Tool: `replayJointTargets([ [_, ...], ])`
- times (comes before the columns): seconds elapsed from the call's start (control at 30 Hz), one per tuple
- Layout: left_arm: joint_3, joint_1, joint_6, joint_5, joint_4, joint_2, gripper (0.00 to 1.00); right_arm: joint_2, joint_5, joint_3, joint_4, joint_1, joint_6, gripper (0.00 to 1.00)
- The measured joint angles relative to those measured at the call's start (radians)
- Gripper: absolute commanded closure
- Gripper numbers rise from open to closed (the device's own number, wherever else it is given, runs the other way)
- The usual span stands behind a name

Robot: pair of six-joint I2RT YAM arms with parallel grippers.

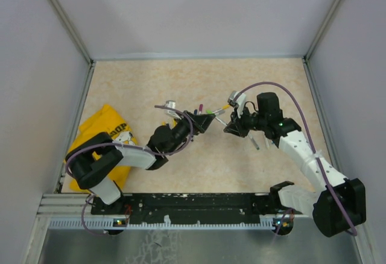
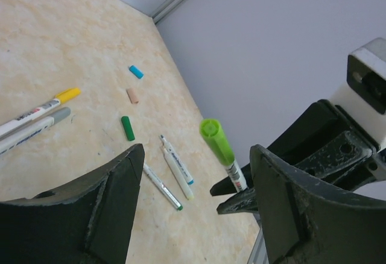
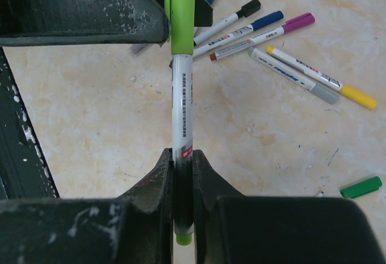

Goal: Open the pen caps
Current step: Open the pen cap from the pen.

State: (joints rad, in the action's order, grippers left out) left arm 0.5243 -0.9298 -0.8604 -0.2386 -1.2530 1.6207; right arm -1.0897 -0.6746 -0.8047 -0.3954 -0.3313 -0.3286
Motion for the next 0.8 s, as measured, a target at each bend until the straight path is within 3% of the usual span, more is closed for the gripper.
replayJointTargets([
  [0.13,0.042,0.0,-0.008,-0.011,0.0,0.013,0.36,0.0,0.009,0.007,0.007,-0.001,-0.006,1.0],
  [0.3,0.07,0.0,-0.024,-0.007,0.003,0.027,0.57,0.0,0.045,0.024,0.011,-0.014,-0.019,1.0],
  [0.4,0.071,0.001,-0.035,0.0,0.005,0.037,0.63,0.001,0.056,0.027,0.011,-0.02,-0.027,1.0],
  [0.63,0.081,0.006,-0.072,0.021,0.003,0.059,0.99,0.004,0.083,0.033,0.013,-0.032,-0.043,1.0],
  [0.8,0.088,0.013,-0.099,0.048,-0.012,0.059,1.0,0.004,0.091,0.039,0.014,-0.038,-0.056,1.0],
])
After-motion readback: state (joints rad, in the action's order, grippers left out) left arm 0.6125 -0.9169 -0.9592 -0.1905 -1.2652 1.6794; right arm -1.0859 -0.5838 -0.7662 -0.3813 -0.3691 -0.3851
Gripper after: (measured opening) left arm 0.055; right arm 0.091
